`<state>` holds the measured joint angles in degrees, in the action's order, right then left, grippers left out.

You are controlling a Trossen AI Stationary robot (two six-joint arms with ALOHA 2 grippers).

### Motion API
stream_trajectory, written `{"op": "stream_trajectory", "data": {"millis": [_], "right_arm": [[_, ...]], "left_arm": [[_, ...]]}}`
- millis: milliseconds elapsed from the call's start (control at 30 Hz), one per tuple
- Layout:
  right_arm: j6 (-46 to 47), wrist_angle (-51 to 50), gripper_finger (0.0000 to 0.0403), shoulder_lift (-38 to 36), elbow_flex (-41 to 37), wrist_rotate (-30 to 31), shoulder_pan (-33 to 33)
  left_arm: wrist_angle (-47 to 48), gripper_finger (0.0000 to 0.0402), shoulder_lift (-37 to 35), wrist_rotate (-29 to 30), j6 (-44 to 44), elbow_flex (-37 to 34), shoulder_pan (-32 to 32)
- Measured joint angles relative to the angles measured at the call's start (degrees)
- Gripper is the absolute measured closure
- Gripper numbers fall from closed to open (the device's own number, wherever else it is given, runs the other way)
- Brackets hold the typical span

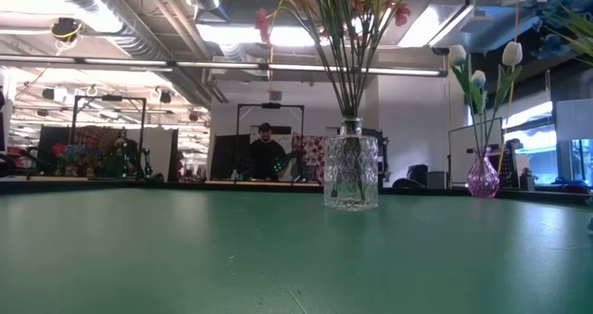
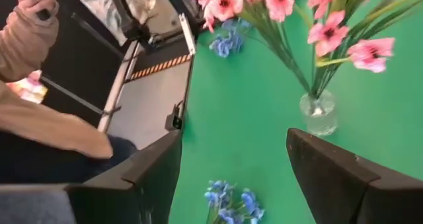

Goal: Sort flowers into vase by color
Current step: Put the right blue flowers into the red vase

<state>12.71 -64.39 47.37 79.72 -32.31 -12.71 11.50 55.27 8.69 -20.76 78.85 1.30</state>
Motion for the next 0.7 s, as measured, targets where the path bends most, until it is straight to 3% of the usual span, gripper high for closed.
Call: {"op": "stream_trajectory", "data": {"millis": [167,300,500,700], "right_arm": [[1.67,3.33,0.0132,1.74,0.07,-1.48,1.04],[5.18,10.04,0.0132,3.40,0.24,2.56,7.27],[11.52,16.44,0.0132,8.14,0.17,11.61,20.54],[22.33,20.10,0.0132,13.08,0.17,24.30,38.08]], "left_arm": [[3.78,0.0273,-0.68,0.23,-0.10,-0.02,0.00],[5.09,0.0273,-0.70,0.23,-0.13,-0.02,0.00],[7.19,0.0273,-0.70,0.23,-0.06,-0.02,0.00],[7.74,0.0273,-1.19,0.25,0.34,-0.02,0.04]]}}
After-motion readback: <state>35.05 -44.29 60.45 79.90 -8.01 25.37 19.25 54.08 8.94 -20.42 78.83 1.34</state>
